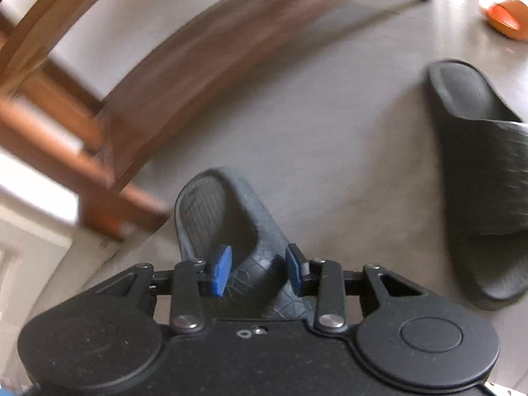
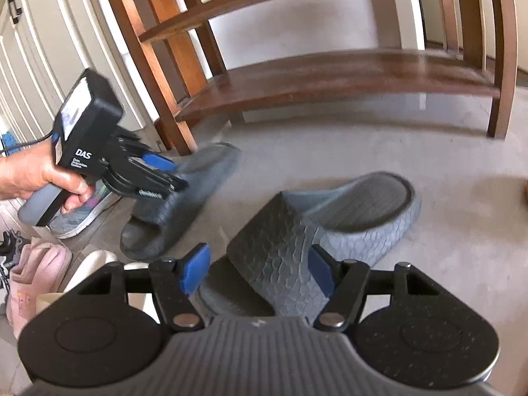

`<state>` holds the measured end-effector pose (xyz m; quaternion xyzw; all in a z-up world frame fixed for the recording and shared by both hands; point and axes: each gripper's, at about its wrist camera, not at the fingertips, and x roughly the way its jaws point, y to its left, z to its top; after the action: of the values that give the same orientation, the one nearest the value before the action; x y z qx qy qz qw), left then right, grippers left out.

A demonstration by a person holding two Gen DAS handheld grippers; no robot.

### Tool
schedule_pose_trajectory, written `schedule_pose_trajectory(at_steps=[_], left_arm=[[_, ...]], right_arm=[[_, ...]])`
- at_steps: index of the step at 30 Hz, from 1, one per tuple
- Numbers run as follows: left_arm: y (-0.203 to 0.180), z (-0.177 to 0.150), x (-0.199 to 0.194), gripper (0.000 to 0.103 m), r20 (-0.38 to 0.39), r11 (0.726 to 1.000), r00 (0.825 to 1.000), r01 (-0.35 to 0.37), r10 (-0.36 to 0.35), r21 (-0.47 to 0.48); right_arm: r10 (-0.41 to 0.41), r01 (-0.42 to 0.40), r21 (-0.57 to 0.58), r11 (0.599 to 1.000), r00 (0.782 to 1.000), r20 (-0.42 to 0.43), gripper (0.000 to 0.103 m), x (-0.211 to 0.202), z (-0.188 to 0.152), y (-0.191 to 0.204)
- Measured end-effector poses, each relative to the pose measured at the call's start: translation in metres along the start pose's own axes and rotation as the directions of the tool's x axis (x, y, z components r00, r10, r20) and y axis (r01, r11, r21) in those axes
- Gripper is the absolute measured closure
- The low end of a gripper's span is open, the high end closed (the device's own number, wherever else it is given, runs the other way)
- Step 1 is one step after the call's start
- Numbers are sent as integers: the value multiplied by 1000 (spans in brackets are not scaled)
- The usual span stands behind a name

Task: Organize scattered shoes
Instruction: 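Move the left tool over the black slides in front of the rack, then push the black slides together under the rack with the left tool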

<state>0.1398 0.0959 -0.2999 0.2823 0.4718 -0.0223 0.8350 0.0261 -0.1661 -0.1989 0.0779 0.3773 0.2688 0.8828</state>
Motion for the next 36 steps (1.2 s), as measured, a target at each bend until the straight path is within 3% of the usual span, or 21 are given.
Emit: schedule_pose_trajectory(at_steps=[4, 7, 9, 11, 14, 15, 18, 21, 24, 27, 30, 34, 36], left_arm=[[20, -8, -14, 62, 53, 995, 997, 54, -50, -86], [22, -7, -45, 59, 179, 976, 978, 134, -103, -170], [13, -4, -62, 58, 266, 942, 938, 276, -220, -192], [-3, -2, -69, 57, 308, 878, 879, 434, -364, -200], [-27, 1, -69, 57, 316, 789, 815, 564, -485, -244], [-33, 3, -68, 57, 316, 774, 809, 577, -496, -262], [-50, 15, -63, 56, 305, 792, 825, 552, -475, -262], [-70, 33, -64, 55, 258, 830, 857, 505, -447, -237], [-82, 52, -52, 55, 185, 844, 876, 480, -446, -241], [-88, 73, -21, 57, 101, 829, 876, 479, -471, -289], [-96, 85, -2, 66, 15, 808, 868, 469, -497, -356], [-89, 84, 6, 88, 13, 781, 882, 425, -472, -457], [-75, 76, 9, 88, 31, 763, 901, 384, -433, -520]], right_arm=[[4, -3, -20, 1000, 1000, 13, 34, 0, 4, 9], [-12, 14, -32, 999, 999, 37, 34, -4, 6, 10], [-38, 39, -21, 999, 998, 58, 34, -10, 7, 6], [-67, 67, 2, 998, 995, 71, 34, -17, 9, 0], [-114, 113, 10, 994, 990, 86, 34, -27, 13, -8], [-129, 128, 9, 992, 988, 91, 34, -30, 14, -10], [-165, 166, 3, 986, 980, 113, 34, -42, 21, -15], [-183, 184, 3, 983, 975, 125, 34, -51, 22, -17], [-176, 177, 9, 984, 978, 115, 34, -54, 18, -19], [-172, 173, 4, 985, 979, 106, 34, -58, 15, -19], [-169, 170, 2, 986, 981, 97, 34, -60, 12, -20], [-163, 163, 9, 987, 983, 87, 34, -62, 8, -23], [-160, 159, 18, 987, 983, 88, 34, -62, 7, -26]])
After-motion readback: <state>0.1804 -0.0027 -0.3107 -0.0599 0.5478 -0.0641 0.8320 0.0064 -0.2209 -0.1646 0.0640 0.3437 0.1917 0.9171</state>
